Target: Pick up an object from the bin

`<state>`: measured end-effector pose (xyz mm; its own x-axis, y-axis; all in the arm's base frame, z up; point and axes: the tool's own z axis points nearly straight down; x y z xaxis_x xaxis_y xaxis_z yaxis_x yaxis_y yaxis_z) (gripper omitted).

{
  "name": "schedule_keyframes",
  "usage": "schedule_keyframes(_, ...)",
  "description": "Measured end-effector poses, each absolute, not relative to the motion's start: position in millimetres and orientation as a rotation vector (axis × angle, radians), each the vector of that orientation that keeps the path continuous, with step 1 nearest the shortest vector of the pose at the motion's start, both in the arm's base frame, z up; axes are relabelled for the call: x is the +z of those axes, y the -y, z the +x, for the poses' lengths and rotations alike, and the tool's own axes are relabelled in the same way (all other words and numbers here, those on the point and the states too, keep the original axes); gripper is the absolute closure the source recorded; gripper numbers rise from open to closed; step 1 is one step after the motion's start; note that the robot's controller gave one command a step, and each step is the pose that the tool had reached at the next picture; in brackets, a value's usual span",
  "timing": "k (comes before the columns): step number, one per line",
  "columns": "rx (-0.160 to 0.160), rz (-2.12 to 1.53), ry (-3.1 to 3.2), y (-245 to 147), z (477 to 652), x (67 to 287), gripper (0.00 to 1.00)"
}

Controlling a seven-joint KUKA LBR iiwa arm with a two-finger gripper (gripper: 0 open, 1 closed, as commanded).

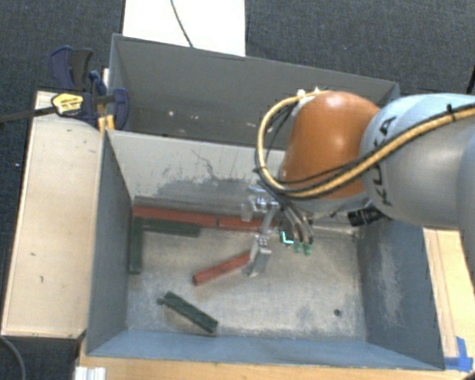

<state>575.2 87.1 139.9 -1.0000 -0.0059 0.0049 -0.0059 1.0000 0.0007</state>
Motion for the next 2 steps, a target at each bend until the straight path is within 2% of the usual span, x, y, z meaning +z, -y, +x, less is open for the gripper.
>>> schedule_keyframes(1, -0.001, 0.055, 3.141, -84.4, 572.8, 67.6, 0.0)
schedule_keyframes(2, -0.002, 0.05, 3.145, -84.6, 574.1, 70.9, 1.0)
